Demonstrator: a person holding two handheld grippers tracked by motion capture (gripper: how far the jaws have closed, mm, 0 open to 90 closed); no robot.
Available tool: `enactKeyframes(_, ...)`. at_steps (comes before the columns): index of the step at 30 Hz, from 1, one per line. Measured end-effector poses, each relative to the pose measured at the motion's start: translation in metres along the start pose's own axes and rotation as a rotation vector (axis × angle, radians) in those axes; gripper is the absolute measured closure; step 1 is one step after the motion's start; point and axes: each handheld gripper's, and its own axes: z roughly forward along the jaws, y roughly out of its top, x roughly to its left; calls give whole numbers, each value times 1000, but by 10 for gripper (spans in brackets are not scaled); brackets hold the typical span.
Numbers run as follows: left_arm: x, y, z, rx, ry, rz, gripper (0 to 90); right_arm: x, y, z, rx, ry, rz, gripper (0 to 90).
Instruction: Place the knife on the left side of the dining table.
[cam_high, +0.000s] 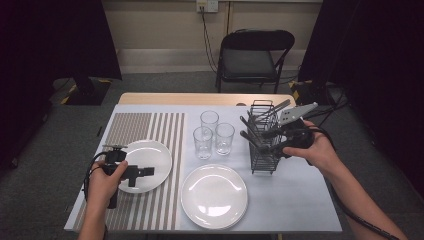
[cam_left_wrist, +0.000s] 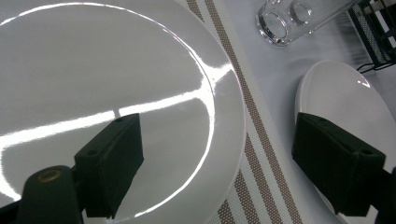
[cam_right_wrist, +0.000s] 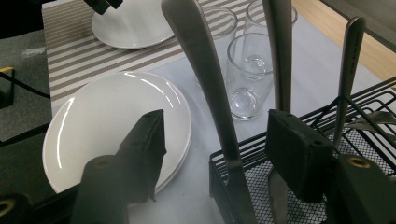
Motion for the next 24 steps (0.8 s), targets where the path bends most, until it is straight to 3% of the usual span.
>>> enactKeyframes(14, 0, 0, -1, 3, 2, 3, 162, -7, -2, 22, 42, 3, -9, 556)
enactKeyframes(24, -1, 0, 0, 4, 2, 5, 163, -14, -4, 31, 74, 15, 15, 647)
